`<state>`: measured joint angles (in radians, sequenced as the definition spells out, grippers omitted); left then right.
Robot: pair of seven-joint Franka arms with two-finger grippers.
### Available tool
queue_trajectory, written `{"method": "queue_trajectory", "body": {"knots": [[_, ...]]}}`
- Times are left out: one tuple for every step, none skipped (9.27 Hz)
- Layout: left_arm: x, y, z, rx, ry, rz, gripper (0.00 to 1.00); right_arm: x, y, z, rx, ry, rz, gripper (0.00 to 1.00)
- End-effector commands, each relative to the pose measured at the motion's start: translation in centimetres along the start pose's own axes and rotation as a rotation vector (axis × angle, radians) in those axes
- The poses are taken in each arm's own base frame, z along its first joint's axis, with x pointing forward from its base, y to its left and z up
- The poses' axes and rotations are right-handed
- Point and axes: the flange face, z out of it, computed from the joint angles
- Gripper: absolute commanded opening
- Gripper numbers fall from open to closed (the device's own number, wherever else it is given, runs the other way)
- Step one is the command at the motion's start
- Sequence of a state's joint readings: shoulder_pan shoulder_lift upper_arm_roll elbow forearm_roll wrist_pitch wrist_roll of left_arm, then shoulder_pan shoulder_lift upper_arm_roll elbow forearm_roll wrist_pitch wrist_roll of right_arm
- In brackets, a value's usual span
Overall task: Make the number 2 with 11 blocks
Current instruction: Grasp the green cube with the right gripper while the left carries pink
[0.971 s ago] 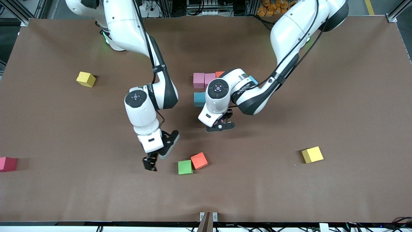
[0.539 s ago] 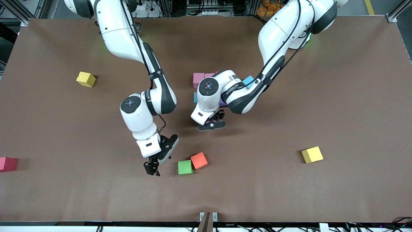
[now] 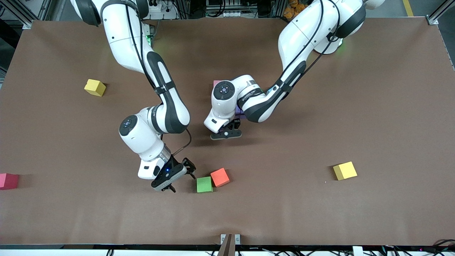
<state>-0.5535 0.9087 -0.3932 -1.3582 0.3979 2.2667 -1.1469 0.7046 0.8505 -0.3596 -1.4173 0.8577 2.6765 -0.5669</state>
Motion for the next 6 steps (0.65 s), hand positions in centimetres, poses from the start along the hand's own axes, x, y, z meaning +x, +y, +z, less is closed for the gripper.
{"method": "queue_trajectory", "body": {"knots": [[-0.1,0.5,0.1,-0.003,0.0,-0.001,0.0,-0.1,-0.8,2.1,0.007,-0.005,0.293,1.0],[-0.2,0.4,0.3,0.0,-0.003,0.003,0.0,0.1,-0.7,2.8,-0.018,-0.013,0.344,1.0],[-0.6,0.4,1.0,0.008,-0.01,0.008,0.0,0.1,-1.1,3.2,-0.031,-0.018,0.373,1.0],[-0.9,0.5,1.3,0.011,-0.013,0.012,0.0,-0.2,-1.3,4.0,-0.05,-0.022,0.461,1.0],[-0.9,0.5,1.4,0.012,-0.013,0.014,0.0,0.3,-2.5,4.0,-0.091,-0.026,0.47,1.0],[-1.0,0.4,1.7,0.016,-0.014,0.017,0.0,0.2,-3.4,4.3,-0.133,-0.033,0.517,1.0]]}}
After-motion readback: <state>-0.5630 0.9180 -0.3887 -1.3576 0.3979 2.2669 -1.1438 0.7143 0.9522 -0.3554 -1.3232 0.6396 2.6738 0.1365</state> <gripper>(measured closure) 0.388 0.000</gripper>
